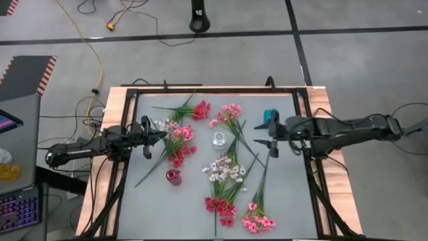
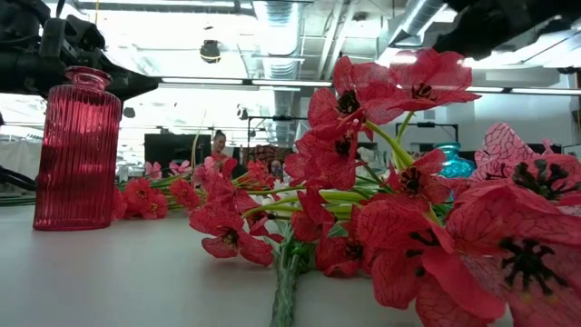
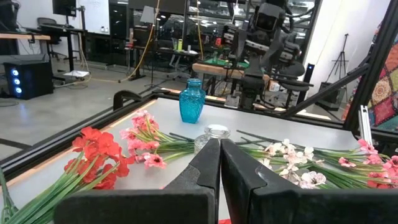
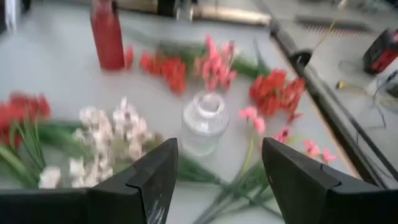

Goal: Sort flowers into vase by color
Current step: Put the center white flowers into the blue vase

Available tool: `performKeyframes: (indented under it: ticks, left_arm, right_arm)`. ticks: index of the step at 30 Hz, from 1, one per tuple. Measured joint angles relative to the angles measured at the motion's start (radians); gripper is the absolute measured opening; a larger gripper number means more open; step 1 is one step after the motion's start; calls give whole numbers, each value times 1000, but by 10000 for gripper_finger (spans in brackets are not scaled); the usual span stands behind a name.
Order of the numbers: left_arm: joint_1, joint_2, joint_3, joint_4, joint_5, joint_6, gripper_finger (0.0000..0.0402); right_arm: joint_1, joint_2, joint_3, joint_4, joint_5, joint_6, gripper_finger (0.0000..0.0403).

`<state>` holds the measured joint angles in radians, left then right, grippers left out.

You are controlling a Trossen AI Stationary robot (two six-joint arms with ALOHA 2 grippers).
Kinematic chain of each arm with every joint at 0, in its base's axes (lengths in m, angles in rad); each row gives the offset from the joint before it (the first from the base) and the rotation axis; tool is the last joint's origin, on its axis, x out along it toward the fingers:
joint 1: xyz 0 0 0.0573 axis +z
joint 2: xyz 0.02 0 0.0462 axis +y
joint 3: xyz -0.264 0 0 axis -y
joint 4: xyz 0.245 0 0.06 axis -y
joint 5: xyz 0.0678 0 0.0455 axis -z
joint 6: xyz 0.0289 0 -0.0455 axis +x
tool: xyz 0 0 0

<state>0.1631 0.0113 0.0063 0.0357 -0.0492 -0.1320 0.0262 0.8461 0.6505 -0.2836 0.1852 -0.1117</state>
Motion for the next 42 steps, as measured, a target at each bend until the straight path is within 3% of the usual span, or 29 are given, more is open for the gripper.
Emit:
performKeyframes:
  ticks: [14,21,30,42]
  left_arm:
    - [0,0,0,0,0,0,0]
    - [0,0,0,0,0,0,0]
    - [0,2,0,-1,0,0,0]
    - [0,2,0,0,0,0,0]
  right_arm:
    - [-5,451,237,-127,0,-207,259]
    - [-50,629,283,-133,0,-216,259]
    - [-76,800,339,-143,-2,-366,260]
    - [-92,963,453,-268,-2,-397,260]
